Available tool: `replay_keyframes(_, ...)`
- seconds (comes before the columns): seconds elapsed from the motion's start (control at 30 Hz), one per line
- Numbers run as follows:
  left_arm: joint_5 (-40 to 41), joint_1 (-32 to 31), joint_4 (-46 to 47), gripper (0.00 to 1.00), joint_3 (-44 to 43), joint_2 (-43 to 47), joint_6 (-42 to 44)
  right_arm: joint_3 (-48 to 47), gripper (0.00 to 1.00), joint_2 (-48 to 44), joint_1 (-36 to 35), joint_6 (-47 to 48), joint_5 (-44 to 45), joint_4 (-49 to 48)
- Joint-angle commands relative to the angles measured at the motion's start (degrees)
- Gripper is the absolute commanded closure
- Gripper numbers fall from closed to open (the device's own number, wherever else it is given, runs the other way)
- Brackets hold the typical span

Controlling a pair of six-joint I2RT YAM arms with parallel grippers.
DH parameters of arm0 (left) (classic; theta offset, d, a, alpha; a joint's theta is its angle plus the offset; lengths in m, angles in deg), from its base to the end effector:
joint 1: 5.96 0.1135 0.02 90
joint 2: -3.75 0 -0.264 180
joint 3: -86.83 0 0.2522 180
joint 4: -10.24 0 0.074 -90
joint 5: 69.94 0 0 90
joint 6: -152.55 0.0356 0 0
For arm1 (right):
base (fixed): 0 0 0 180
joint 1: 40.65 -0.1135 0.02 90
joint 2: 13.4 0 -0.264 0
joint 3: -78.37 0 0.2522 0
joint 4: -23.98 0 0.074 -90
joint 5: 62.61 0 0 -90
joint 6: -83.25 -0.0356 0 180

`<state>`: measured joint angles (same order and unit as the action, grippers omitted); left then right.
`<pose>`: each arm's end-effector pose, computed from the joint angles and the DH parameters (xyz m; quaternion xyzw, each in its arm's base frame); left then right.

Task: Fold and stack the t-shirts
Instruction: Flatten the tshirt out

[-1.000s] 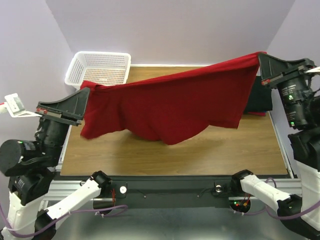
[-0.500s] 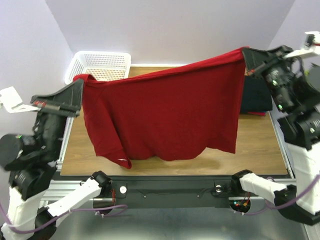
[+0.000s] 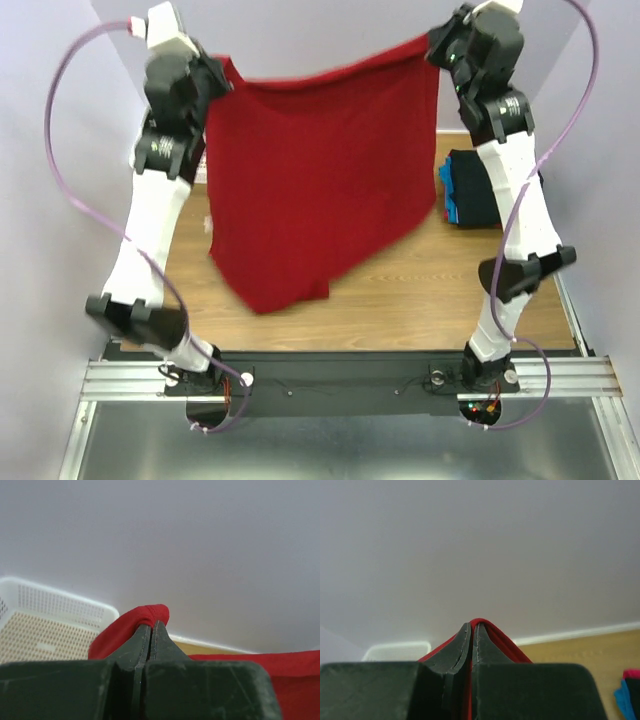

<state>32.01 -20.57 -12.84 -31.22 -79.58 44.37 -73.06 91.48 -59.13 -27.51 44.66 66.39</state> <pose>0.2953 -0.0694 0.5413 -0.1002 0.6255 -0.1545 0.7582 0.3533 0.1069 0.5595 0.1233 0.6711 0.1467 0.7162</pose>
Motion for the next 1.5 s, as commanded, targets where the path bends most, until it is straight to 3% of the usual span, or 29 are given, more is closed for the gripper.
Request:
replay_keyframes(0.0, -14.22, 2.66, 8.09, 1.00, -19.84, -0.85, 4.99, -12.45, 1.00, 0.14, 3.53, 1.69, 0.75, -8.68)
replay_keyframes(0.03, -18.06, 2.75, 7.57, 1.00, -22.60, -2.09, 5.16, -11.84, 1.00, -0.63, 4.58, 0.55, -0.48, -11.91)
replay_keyframes(0.17, -18.89, 3.36, 5.12, 1.00, -31.67, -5.79, 5.08, -3.42, 1.00, -5.11, 6.08, -2.09, -2.42, -17.56)
replay_keyframes(0.27, -19.15, 3.36, 5.80, 1.00, -25.20, -2.64, 4.90, 3.00, 1.00, -8.81, 6.44, -1.75, -3.74, -18.10)
replay_keyframes(0.37, -18.55, 3.36, 9.58, 1.00, -7.12, 5.17, 4.21, 12.48, 1.00, -12.85, 7.05, -0.17, -3.92, -18.01)
replay_keyframes(0.4, -17.75, 3.45, 11.50, 1.00, 3.63, 9.72, 3.42, 19.04, 1.00, -16.25, 7.05, -0.08, -3.92, -18.01)
replay_keyframes(0.43, -17.31, 3.36, 12.82, 1.00, 9.40, 12.38, 2.71, 19.10, 1.00, -17.94, 7.05, 0.27, -4.09, -18.10)
replay_keyframes(0.47, -15.65, 3.36, 15.10, 1.00, 15.20, 14.84, 1.66, 27.54, 1.00, -20.13, 7.05, 0.62, -4.18, -18.10)
replay_keyframes(0.5, -14.77, 3.36, 16.08, 1.00, 20.74, 20.08, -1.83, 31.54, 1.00, -21.98, 7.05, 0.63, -3.05, -18.10)
replay_keyframes(0.6, -13.26, 3.36, 19.42, 1.00, 48.98, 31.15, -12.01, 51.56, 1.00, -31.12, 7.14, -1.21, 0.19, -18.01)
replay_keyframes(0.67, -16.06, 3.10, 22.40, 1.00, 59.68, 36.63, -18.10, 67.51, 0.99, -40.16, 7.14, -5.15, 1.00, -18.10)
replay_keyframes(0.73, -18.52, 2.57, 22.68, 1.00, 73.18, 44.63, -25.63, 76.97, 0.99, -46.93, 7.23, -8.14, 0.57, -16.96)
replay_keyframes(0.8, -20.82, 1.52, 20.85, 1.00, 80.96, 52.51, -29.62, 90.74, 0.98, -56.51, 7.14, -14.01, -1.62, -15.82)
replay_keyframes(0.87, -23.18, -0.41, 16.02, 0.99, 90.11, 58.34, -35.59, 97.74, 0.93, -63.53, 7.14, -18.77, -3.47, -11.96)
replay_keyframes(0.9, -23.54, -1.20, 13.39, 0.70, 92.31, 64.55, -37.18, 102.46, 0.83, -65.14, 7.14, -19.84, -3.22, -10.20)
replay_keyframes(0.93, -23.55, -2.25, 6.49, 0.55, 94.60, 67.91, -39.63, 103.90, 0.76, -66.63, 7.14, -20.72, -3.30, -6.27)
replay_keyframes(0.97, -22.94, -2.61, 2.85, 0.20, 94.71, 74.65, -40.27, 104.87, 0.67, -68.04, 7.14, -21.25, -3.48, -4.32)
replay_keyframes(1.03, -21.01, -2.79, -4.53, 0.15, 91.91, 80.84, -41.50, 105.41, 0.55, -68.67, 7.14, -21.52, -4.27, 1.46)
replay_keyframes(1.07, -19.61, -3.14, -8.39, 0.05, 91.03, 86.00, -42.81, 104.89, 0.46, -68.67, 7.14, -21.35, -4.79, 3.07)
replay_keyframes(1.1, -18.55, -3.06, -10.43, 0.01, 88.58, 89.01, -44.04, 102.62, 0.01, -68.67, 7.14, -20.30, -5.06, 5.43)
replay_keyframes(1.17, -17.23, -3.14, -12.20, 0.01, 86.37, 87.82, -43.09, 100.68, 0.00, -68.32, 7.14, -19.77, -5.24, 5.55)
replay_keyframes(1.27, -15.56, -3.14, -12.39, 0.01, 83.91, 79.23, -40.10, 97.52, 0.00, -66.30, 7.14, -18.19, -7.08, 5.37)
replay_keyframes(1.47, -8.19, -3.14, -8.88, 0.01, 76.36, 53.56, -33.43, 96.44, 0.00, -57.18, 7.06, -12.47, -19.18, -0.59)
